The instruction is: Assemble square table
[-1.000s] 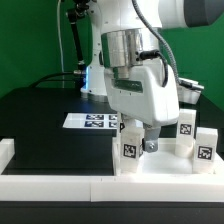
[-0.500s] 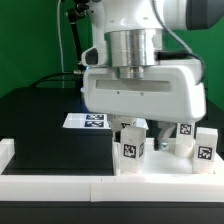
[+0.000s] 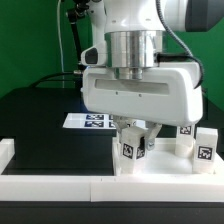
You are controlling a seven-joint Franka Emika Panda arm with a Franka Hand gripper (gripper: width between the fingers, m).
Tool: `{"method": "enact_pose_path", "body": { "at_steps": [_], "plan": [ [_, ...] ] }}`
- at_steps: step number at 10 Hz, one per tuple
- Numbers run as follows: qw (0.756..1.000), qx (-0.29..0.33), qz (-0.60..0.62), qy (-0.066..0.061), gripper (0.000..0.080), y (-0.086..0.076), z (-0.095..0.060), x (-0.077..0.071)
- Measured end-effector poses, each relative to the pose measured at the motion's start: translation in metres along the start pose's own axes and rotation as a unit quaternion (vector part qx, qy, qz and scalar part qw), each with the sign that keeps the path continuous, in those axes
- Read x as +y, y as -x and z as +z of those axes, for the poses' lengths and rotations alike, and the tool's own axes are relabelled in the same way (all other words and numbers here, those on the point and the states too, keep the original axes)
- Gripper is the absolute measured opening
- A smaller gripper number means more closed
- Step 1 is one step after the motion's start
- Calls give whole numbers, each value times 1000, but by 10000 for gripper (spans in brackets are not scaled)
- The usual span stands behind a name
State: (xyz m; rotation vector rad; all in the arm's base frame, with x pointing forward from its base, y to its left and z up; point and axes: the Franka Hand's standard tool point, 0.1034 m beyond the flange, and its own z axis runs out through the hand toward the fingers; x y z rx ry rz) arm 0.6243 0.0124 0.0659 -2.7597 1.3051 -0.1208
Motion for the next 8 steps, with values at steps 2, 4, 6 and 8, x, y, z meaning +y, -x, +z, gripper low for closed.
{"method": "enact_pose_path", "body": {
  "at_steps": [2,4,6,8],
  "plan": [
    [998,0,68,0,291,0,0,0],
    [990,-2,138,-1,291,0,1,0],
    [950,-17,311,-4,291,2,1,-3],
    [874,-34,485,-23,291,1,1,-6]
  ]
}}
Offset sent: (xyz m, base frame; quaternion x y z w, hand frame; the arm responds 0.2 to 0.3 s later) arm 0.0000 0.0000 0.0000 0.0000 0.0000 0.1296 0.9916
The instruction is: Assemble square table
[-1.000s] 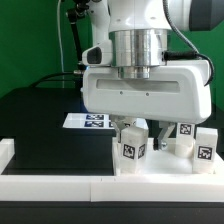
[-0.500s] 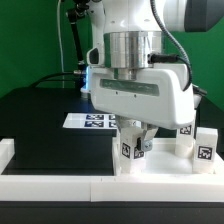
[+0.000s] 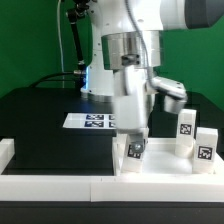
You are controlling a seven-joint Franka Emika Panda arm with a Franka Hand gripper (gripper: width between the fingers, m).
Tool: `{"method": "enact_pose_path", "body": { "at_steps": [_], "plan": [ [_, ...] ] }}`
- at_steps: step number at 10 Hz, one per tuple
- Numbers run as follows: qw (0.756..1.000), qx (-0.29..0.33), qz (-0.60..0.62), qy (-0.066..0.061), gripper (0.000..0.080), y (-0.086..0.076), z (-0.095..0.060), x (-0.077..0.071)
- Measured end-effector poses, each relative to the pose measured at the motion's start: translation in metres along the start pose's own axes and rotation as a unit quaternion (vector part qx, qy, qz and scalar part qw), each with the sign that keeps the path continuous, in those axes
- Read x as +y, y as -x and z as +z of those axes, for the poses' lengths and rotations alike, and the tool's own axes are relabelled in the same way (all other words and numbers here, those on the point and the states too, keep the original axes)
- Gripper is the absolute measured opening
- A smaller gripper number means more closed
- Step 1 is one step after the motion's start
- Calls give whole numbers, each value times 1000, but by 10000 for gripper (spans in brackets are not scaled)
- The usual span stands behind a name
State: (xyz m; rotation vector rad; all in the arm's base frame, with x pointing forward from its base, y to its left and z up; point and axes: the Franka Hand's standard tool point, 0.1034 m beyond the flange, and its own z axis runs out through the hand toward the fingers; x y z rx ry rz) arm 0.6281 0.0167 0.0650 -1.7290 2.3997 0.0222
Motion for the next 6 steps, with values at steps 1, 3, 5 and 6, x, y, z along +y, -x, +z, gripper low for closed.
{"method": "enact_pose_path", "body": {
  "at_steps": [1,3,5,6],
  "plan": [
    [999,-2,35,-6,291,0,0,0],
    [997,-1,79,-8,291,-1,0,-1],
    [997,0,71,-5,291,-1,0,0],
    [1000,1,25,-5,372,-1,-1,0]
  ]
}}
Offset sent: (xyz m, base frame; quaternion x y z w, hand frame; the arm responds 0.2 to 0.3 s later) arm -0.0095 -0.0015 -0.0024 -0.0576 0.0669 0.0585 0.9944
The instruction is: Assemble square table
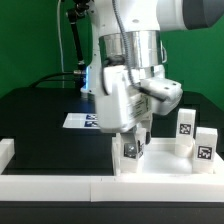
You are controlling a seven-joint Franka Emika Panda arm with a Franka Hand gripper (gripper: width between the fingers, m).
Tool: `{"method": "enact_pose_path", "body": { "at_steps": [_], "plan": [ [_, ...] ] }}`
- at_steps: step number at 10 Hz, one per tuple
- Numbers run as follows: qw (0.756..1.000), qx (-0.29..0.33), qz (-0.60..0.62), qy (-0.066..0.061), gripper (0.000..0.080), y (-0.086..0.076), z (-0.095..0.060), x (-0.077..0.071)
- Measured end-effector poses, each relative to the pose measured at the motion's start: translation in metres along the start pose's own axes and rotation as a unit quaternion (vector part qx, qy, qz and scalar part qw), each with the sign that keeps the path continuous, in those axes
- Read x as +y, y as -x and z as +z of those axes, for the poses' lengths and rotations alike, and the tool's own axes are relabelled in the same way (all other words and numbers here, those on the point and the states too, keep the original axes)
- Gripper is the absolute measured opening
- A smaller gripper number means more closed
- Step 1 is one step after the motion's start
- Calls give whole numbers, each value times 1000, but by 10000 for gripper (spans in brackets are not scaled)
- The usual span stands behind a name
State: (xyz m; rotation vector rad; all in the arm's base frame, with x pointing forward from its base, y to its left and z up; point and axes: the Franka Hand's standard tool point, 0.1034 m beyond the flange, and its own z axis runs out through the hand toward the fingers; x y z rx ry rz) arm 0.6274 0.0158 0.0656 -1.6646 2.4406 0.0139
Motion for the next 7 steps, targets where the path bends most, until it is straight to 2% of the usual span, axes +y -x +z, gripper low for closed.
{"method": "enact_pose_path", "body": {
  "at_steps": [1,2,5,6,7],
  "plan": [
    [996,-2,-86,1,567,0,-3,2],
    [973,2,-229,7,624,0,-7,4],
    [923,4,-384,9,648,-3,-7,4],
    [915,5,-403,10,648,-4,-7,4],
    [893,6,-451,12,649,-4,-7,4]
  ]
}}
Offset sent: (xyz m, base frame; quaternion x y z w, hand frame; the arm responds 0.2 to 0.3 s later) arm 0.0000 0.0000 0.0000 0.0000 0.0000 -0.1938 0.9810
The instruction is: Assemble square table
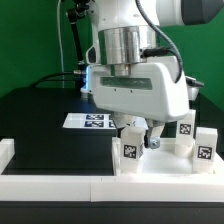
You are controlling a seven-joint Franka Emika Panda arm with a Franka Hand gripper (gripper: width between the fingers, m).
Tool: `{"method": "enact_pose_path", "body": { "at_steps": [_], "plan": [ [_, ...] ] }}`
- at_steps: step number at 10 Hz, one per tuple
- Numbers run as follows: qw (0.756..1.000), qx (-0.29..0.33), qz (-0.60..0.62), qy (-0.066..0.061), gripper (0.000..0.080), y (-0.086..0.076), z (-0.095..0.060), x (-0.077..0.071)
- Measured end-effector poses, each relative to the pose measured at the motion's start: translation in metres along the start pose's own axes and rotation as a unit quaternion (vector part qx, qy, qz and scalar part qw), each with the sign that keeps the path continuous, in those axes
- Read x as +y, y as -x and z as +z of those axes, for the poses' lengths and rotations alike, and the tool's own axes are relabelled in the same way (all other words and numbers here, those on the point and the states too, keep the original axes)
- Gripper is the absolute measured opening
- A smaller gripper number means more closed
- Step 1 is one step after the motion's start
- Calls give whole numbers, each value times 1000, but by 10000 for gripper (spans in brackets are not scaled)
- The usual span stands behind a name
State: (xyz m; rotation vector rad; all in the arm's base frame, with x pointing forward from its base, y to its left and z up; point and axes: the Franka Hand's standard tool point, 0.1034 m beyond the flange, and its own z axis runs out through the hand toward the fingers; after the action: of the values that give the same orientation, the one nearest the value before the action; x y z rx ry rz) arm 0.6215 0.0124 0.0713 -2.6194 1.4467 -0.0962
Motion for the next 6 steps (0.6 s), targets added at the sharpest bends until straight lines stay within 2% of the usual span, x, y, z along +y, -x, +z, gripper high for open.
{"method": "enact_pose_path", "body": {
  "at_steps": [1,2,4,5,6],
  "plan": [
    [994,11,-111,15,649,-2,-1,-2],
    [978,18,-206,21,649,-5,-2,-5],
    [979,17,-201,22,649,-5,-1,-4],
    [982,17,-188,21,510,-5,-1,-4],
    [984,18,-178,21,510,-5,-1,-4]
  ]
}}
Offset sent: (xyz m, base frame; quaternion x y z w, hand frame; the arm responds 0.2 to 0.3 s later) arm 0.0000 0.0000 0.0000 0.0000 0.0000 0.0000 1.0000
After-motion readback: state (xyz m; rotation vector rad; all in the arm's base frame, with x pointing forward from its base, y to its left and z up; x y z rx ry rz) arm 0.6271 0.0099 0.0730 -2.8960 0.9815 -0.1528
